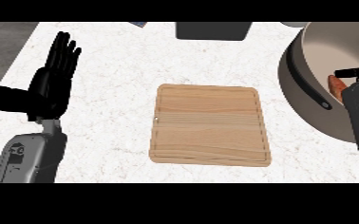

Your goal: Pick the sweet potato from the cutting board and place it in the pot

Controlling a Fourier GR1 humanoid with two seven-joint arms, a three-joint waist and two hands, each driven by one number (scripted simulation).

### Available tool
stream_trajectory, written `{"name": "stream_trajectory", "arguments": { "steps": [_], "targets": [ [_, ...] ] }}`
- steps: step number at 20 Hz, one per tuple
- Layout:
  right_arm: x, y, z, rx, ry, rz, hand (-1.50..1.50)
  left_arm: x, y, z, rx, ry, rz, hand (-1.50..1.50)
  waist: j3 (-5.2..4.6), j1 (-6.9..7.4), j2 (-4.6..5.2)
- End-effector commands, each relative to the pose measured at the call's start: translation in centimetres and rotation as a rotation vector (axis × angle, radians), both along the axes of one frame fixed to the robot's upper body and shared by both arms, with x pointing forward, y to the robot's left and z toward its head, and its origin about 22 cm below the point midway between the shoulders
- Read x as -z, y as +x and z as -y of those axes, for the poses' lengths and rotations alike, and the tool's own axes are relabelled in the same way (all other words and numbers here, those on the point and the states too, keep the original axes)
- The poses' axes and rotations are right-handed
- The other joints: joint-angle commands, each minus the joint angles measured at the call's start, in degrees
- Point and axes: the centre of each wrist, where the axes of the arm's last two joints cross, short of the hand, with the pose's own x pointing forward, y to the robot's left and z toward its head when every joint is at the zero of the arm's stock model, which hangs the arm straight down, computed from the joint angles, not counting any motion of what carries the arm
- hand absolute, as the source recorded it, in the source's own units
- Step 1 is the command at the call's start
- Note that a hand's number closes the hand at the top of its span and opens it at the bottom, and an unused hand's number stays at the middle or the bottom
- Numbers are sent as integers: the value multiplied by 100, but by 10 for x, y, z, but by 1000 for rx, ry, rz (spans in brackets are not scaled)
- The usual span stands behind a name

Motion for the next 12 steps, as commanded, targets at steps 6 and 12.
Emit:
{"name": "stream_trajectory", "arguments": {
  "steps": [6,12],
  "targets": [
    [-14,1,-1,0,-152,362,-150,-4,-1,-13,-3,14,6,0,120,12,60],
    [-34,5,-13,72,-115,570,-150,-11,4,-2,-21,2,1,0,109,-104,12]
  ]
}}
